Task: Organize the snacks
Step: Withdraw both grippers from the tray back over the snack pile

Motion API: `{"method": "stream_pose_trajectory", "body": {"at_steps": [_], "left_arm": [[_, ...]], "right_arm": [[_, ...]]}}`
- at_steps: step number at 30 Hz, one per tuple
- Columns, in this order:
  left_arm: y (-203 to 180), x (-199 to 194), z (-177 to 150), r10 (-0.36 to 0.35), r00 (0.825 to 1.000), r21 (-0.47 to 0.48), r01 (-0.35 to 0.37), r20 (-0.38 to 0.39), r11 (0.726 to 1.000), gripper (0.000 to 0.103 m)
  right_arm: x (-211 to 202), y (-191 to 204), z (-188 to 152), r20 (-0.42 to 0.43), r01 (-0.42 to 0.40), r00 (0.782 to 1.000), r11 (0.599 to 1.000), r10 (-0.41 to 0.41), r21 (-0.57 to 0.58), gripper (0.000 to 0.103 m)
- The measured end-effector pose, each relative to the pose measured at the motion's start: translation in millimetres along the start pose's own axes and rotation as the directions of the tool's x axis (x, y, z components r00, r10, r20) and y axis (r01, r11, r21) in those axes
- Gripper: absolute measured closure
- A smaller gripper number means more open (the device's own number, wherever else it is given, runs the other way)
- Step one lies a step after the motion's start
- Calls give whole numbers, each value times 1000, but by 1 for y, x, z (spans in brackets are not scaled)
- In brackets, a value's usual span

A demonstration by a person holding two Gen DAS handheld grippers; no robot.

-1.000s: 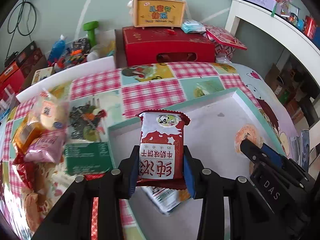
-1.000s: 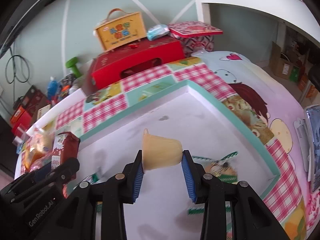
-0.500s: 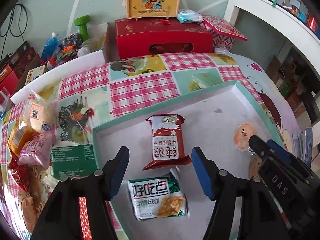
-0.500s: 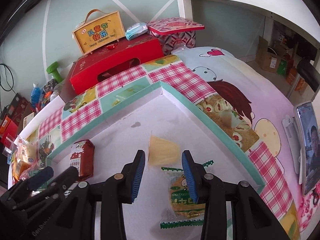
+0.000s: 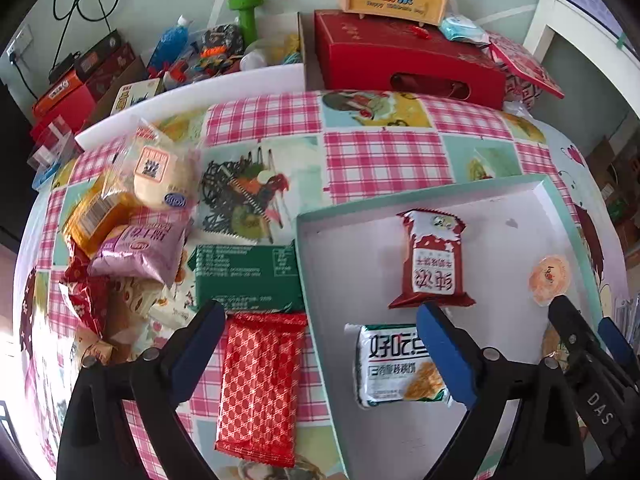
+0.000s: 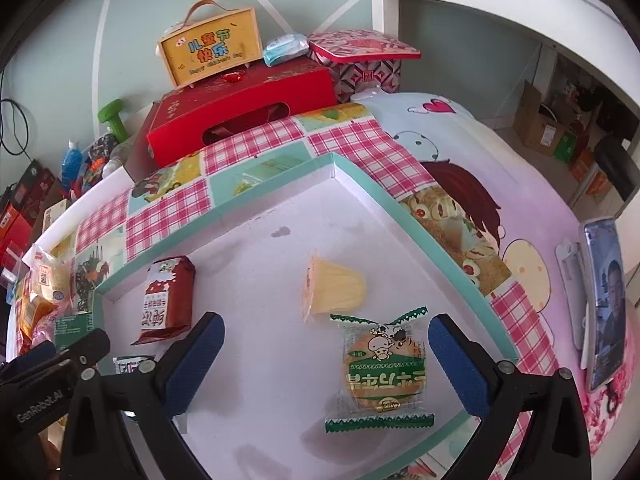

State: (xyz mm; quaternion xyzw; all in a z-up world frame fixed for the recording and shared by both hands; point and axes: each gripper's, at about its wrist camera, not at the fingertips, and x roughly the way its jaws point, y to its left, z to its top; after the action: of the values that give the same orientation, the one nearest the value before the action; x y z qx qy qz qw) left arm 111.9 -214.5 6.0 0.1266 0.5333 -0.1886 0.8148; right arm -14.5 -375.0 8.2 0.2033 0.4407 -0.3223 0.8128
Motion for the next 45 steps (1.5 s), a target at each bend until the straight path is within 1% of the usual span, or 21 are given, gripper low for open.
{"method": "stream_pose_trajectory", "body": {"at_steps": [4,7,11,15,20,27,33,36,42,44,45], "left_arm": [[4,-9,-6,-25,1000,34,25,-11,999,5],[11,-18,-10,-9,1000,50,9,-8,999,5],[33,-28,-13,-35,999,-10,35,-9,999,5],[60,-28,-21,-40,999,-80,38,-26,996,5],[88,-29,-31,-45,998,-146,39,-38,988,5],[125,-39,-44,-9,1000,-201,5,-18,980,5],[154,-40,-55,26,999,-243,-31,-26,970,5],[168,-39,-60,26,999,-272,-35,-36,962,5],[191,-38,-67,29,999,-323,-41,-42,946,5],[198,-37,-69,34,998,-342,-47,-46,939,5],[201,-36,-70,38,998,-349,-53,-49,936,5]], "right_arm": [[-10,15,-2,-14,-13,1000,999,12,-37,0],[-15,25,-6,-30,-13,999,999,11,-52,0],[-16,36,-12,-68,-66,996,996,62,-60,0],[-16,48,-18,-79,-46,996,995,38,-93,0],[-20,66,-26,-82,-69,995,989,59,-127,0],[-25,102,-39,-83,-98,993,975,83,-198,0],[-29,140,-57,-103,-160,985,949,137,-273,0],[-28,159,-69,-115,-173,983,930,143,-325,0],[-31,188,-85,-135,-242,969,893,205,-380,0],[-33,195,-89,-136,-261,965,880,225,-396,3],[-34,198,-91,-139,-274,961,875,238,-400,7]]}}
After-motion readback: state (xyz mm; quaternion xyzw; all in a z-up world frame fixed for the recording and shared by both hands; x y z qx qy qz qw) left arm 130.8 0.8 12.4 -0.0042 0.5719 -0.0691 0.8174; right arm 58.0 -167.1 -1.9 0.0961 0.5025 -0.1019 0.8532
